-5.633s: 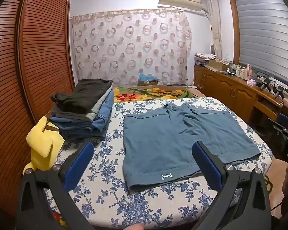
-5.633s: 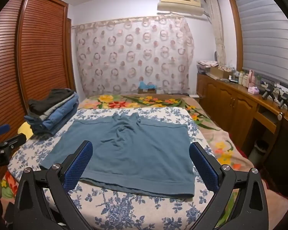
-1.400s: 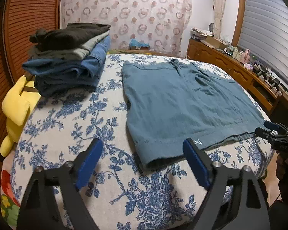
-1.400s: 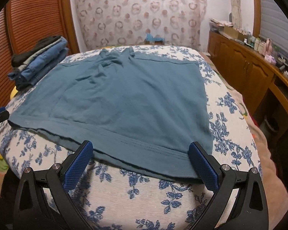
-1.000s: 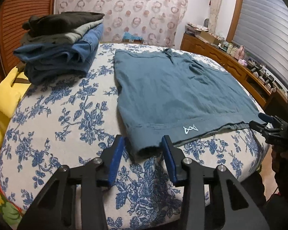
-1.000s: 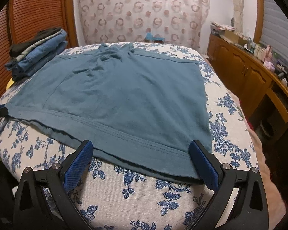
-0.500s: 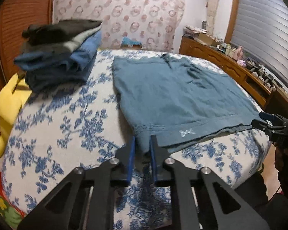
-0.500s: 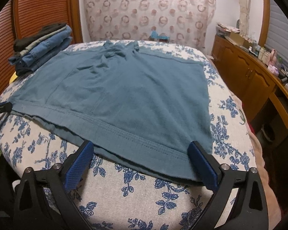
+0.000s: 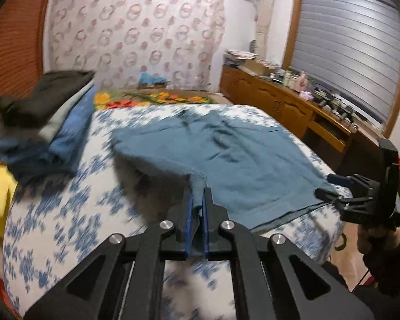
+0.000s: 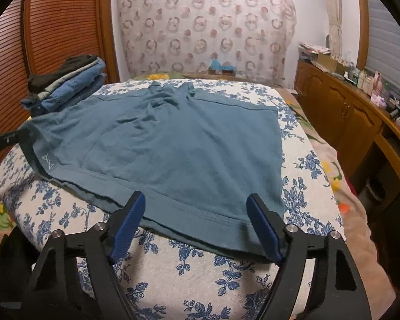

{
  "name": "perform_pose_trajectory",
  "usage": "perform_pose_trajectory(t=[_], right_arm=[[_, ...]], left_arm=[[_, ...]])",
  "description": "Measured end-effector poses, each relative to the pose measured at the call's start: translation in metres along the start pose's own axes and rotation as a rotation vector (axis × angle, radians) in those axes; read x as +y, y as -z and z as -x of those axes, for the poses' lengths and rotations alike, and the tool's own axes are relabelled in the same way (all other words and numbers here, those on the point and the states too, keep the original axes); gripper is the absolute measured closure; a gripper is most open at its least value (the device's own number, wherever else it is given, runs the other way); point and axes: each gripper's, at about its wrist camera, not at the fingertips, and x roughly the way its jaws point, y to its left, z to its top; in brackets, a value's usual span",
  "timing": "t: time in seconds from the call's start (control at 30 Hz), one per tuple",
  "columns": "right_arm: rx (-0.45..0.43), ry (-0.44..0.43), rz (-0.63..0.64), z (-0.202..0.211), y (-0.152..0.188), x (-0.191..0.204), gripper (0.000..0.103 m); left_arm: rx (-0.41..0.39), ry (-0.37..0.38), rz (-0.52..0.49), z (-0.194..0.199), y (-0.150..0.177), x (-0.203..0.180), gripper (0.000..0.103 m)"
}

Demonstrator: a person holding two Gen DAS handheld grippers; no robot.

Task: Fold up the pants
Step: 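Grasp the leg hem with the left tool and fold it over the other leg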

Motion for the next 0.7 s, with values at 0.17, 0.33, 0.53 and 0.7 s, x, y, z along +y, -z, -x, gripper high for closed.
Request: perform_pose_trajectory(t=[0.17, 0.33, 0.53, 0.7], right_arm=[[-0.01, 0.005, -0.019, 0.003, -0.002, -0.009, 0.036], [-0.026, 0.01, -0.02, 0.007, -0.005, -0.019, 0.042], [-0.041, 0.007, -0.034, 0.011, -0.008, -0.033, 0.051], [-0.051, 0.01, -0.054, 0.017, -0.008, -0.046, 0.057]], left_arm=[[-0.008, 0.048, -0.058, -0.009, -0.02, -0.027, 0.101], [0.003, 0.092, -0.098, -0.021, -0.036, -0.051, 0.101], [0.022, 0.126, -0.163, -0.039, -0.054, -0.084, 0.101], [0.046, 0.161, -0.194, -0.056, -0.064, -0.107, 0.101]])
